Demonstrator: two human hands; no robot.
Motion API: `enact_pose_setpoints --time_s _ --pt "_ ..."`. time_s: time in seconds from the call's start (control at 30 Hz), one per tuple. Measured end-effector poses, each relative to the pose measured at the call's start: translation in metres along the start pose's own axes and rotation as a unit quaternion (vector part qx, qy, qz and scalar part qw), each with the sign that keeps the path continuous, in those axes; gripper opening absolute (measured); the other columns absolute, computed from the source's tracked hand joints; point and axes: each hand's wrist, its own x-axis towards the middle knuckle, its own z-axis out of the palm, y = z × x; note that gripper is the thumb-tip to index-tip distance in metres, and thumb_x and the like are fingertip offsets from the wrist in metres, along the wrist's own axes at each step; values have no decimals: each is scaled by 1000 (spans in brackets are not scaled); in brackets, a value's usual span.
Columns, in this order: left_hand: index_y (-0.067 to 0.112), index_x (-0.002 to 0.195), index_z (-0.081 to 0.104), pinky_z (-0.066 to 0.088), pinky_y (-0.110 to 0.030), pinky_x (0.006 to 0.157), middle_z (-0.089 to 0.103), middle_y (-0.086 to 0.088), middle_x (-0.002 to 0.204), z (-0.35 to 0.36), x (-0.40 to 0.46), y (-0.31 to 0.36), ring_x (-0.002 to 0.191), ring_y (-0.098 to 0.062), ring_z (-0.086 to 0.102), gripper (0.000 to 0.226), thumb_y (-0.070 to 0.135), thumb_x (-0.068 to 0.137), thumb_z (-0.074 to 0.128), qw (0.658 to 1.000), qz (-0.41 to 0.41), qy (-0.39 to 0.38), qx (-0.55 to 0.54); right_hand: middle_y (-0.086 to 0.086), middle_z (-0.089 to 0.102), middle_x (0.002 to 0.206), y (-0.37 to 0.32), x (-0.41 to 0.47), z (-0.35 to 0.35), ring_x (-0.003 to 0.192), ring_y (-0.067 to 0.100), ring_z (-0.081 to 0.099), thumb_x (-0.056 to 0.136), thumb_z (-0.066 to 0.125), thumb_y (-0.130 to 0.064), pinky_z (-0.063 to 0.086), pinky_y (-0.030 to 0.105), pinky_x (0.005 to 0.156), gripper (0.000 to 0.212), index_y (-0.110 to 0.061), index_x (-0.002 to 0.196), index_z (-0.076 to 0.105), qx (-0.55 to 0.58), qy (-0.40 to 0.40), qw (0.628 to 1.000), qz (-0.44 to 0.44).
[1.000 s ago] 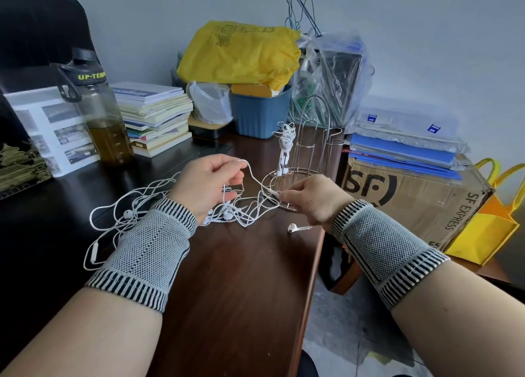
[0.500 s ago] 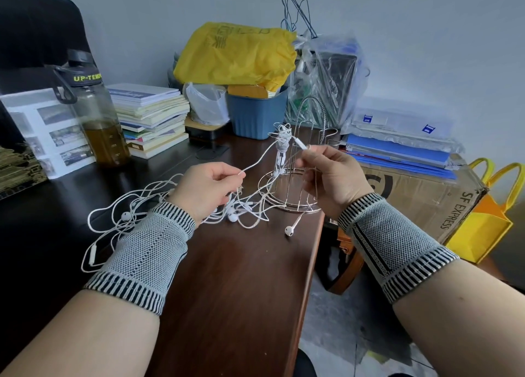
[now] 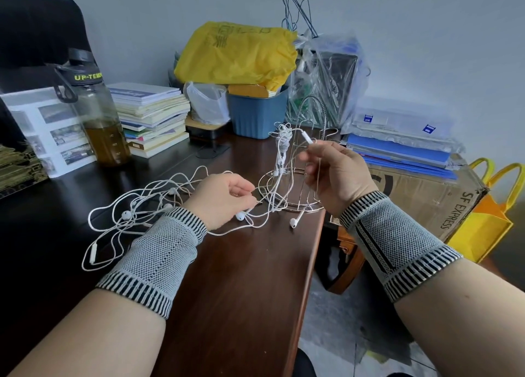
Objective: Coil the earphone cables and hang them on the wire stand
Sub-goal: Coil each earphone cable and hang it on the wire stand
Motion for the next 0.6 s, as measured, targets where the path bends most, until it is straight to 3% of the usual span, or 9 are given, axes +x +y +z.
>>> enact_pose_setpoints --time_s 0.1,0.17,0.27,0.37,0.43,0.53,0.6 --pt "26 104 68 49 -23 88 67 17 96 2 1 1 91 0 62 23 18 83 70 999 11 34 9 3 56 57 -4 -1 0 48 12 44 87 49 -3 37 22 50 14 -11 77 53 33 0 999 30" --pt "29 114 65 48 -27 94 66 16 106 4 0 2 96 -3 62 32 18 84 68 999 18 18 36 2 51 55 -4 -1 0 47 13 41 85 43 -4 36 24 52 12 -12 76 49 59 -9 997 53" --pt "30 127 60 40 -23 98 64 18 119 11 -4 5 108 -2 56 41 25 87 65 994 45 -28 95 0 43 51 -4 -3 1 46 13 34 82 36 -5 29 25 53 16 -13 71 44 62 -23 996 67" --pt "29 120 67 39 -20 100 65 19 115 20 -8 8 109 0 56 31 31 90 65 992 66 -39 102 0 41 48 -2 -4 2 44 13 32 80 33 -3 27 24 52 20 -13 67 45 46 -33 996 66" --pt "27 104 73 44 -21 91 67 18 99 22 -9 9 94 -1 59 18 36 91 63 992 62 -20 107 0 41 49 0 -3 0 43 13 32 79 35 -2 27 25 53 24 -13 63 49 43 -39 996 62" --pt "20 85 71 43 -22 58 67 8 67 17 -9 15 53 0 56 15 29 93 61 997 54 23 54 1 40 51 2 -3 -4 44 14 30 70 46 -2 26 26 52 18 -14 60 56 14 -52 998 44" --pt "14 85 68 37 -17 42 67 -1 69 5 -9 21 36 1 48 16 20 95 58 994 26 91 -51 2 39 53 2 -2 -7 44 13 28 67 51 5 20 26 52 18 -12 64 58 -22 -65 997 32"
